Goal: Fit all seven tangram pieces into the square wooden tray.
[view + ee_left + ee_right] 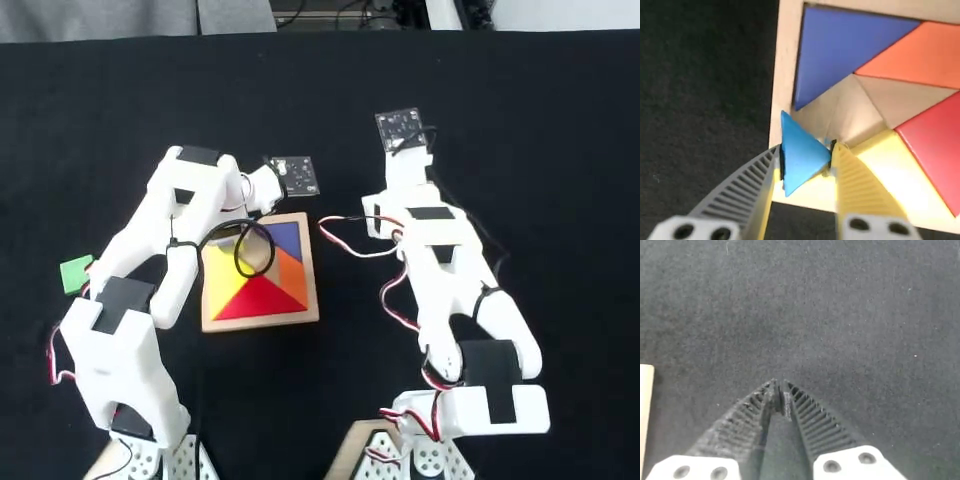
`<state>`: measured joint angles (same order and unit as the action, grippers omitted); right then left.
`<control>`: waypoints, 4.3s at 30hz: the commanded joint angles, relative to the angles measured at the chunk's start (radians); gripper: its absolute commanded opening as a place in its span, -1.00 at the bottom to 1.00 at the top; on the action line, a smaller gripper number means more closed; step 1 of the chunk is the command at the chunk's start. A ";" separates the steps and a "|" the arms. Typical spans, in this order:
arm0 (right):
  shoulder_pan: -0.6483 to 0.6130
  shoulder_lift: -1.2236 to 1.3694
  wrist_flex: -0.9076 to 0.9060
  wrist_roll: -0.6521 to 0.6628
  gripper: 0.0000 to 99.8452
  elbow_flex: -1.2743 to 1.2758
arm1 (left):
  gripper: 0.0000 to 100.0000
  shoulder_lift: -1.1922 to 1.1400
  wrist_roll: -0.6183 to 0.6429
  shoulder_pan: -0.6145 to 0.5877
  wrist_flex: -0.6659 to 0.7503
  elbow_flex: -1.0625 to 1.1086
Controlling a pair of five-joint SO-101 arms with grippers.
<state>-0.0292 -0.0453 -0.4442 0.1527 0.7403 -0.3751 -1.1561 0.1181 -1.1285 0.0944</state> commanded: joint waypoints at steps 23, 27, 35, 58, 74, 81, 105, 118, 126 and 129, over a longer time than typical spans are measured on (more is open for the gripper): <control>0.011 -0.001 0.018 -0.006 -0.98 -0.062 | -0.47 0.011 0.129 -0.044 0.003 -0.125; 0.011 0.001 0.018 -0.006 -0.98 -0.062 | -0.47 0.012 0.158 -0.031 0.018 -0.117; 0.008 0.001 0.018 -0.003 -0.98 -0.062 | -0.47 0.006 0.109 -0.068 -0.002 -0.097; 0.009 0.001 0.020 -0.003 -0.98 -0.062 | -0.47 0.261 0.115 -0.199 -0.126 -0.127; 0.005 0.001 0.032 -0.006 -0.98 -0.056 | -0.46 0.275 -0.347 -0.751 -0.238 0.025; 0.006 0.001 0.032 -0.002 -0.98 -0.054 | -0.36 0.233 -0.416 -0.785 -0.031 0.093; 0.005 0.002 0.040 0.000 -0.98 -0.058 | -0.75 0.023 -0.532 -0.748 0.075 0.079; 0.005 0.002 0.040 0.000 -0.98 -0.058 | -0.85 0.121 -0.473 -0.604 -0.628 -0.298; 0.005 0.002 0.040 -0.002 -0.98 -0.058 | -0.86 0.313 0.009 -0.200 -0.494 -0.073; 0.008 0.002 0.040 -0.002 -0.98 -0.058 | -0.86 0.328 0.227 -0.113 -0.258 0.035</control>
<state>-0.0292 -0.0453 -0.4258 0.1527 0.7403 -0.1051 -1.1377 -0.0875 -1.5873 0.0575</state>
